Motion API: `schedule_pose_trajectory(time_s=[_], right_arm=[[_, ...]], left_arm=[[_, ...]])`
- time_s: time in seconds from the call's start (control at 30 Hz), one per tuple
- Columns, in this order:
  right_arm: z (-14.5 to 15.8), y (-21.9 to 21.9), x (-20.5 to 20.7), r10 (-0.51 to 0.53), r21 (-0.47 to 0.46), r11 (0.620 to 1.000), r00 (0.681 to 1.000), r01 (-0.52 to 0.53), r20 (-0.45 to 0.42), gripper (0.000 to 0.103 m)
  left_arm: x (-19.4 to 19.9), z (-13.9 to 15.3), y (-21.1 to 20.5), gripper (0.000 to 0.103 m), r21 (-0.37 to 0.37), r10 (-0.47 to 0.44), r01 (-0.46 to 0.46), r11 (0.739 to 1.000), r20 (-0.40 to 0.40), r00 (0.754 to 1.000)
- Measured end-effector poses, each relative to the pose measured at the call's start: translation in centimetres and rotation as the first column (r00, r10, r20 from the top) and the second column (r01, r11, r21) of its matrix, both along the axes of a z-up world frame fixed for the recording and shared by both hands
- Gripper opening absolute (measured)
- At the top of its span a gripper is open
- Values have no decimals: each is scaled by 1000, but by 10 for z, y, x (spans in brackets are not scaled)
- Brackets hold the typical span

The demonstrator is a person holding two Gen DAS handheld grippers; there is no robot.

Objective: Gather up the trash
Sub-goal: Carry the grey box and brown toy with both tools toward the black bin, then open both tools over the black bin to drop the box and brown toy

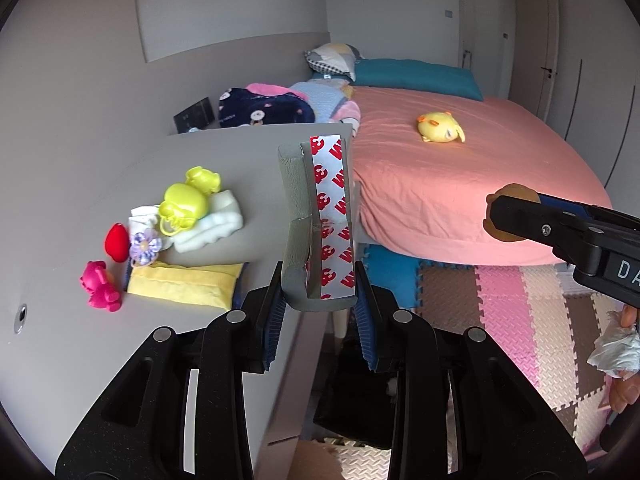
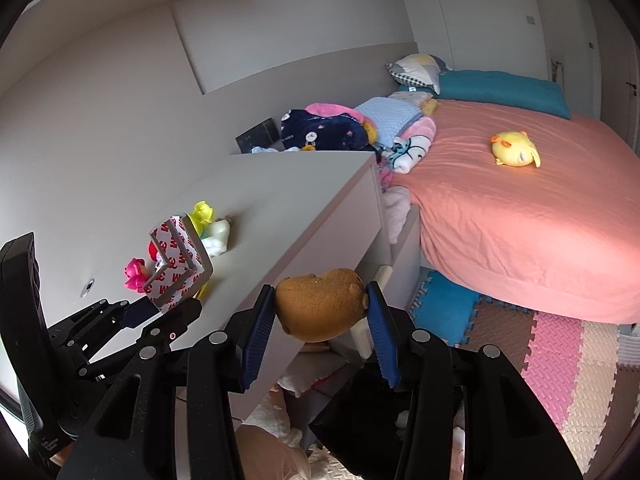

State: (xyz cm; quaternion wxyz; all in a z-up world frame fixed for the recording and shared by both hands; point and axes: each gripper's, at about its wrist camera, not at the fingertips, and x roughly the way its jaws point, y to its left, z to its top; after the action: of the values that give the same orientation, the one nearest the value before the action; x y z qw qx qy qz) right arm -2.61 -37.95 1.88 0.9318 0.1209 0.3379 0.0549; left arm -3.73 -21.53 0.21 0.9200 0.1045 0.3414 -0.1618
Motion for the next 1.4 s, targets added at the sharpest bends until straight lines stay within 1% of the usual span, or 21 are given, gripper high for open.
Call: schedule_pose_trajectory(time_s=[0.4,0.83,0.87,0.9,0.93,0.97,1.0,1.03,1.07,1.2,1.3,1.4], right_arm=[[-8,-27,-9,-64,-3,998,998,64,-18,48],[-20,-45,-6,-103,1,995,993,103,-52,48],[-21,-46,-5,-105,3,994,993,105,-58,49],[-24,-47,-4,-107,4,994,992,108,-71,53],[-25,-48,-2,-113,0,994,990,114,-80,68],[-26,-50,-1,-130,-8,992,988,130,-82,75],[-27,-51,-1,-154,-21,988,985,152,-78,75],[-28,-52,0,-162,-27,987,984,160,-79,75],[-28,-53,1,-164,-27,986,983,163,-81,76],[-31,-58,3,-174,-10,985,981,174,-85,77],[-32,-58,3,-171,-7,985,982,171,-85,77],[-32,-57,3,-168,-4,986,982,168,-88,77]], left_arm=[[-2,-7,-30,31,8,-80,80,997,-19,997],[5,-25,-50,32,21,-139,141,990,-73,988],[6,-27,-52,32,27,-144,146,989,-85,986],[7,-30,-53,33,35,-146,150,988,-102,984],[10,-34,-54,52,43,-144,151,988,-130,981],[12,-37,-53,70,48,-131,139,989,-144,981],[13,-38,-50,98,57,-100,108,993,-136,986],[12,-37,-46,97,56,-82,89,994,-113,990],[13,-37,-45,97,59,-77,84,995,-109,991],[17,-35,-39,97,61,-56,63,996,-110,992],[17,-35,-37,97,57,-53,60,997,-115,992],[16,-37,-37,97,70,-55,63,996,-115,992]])
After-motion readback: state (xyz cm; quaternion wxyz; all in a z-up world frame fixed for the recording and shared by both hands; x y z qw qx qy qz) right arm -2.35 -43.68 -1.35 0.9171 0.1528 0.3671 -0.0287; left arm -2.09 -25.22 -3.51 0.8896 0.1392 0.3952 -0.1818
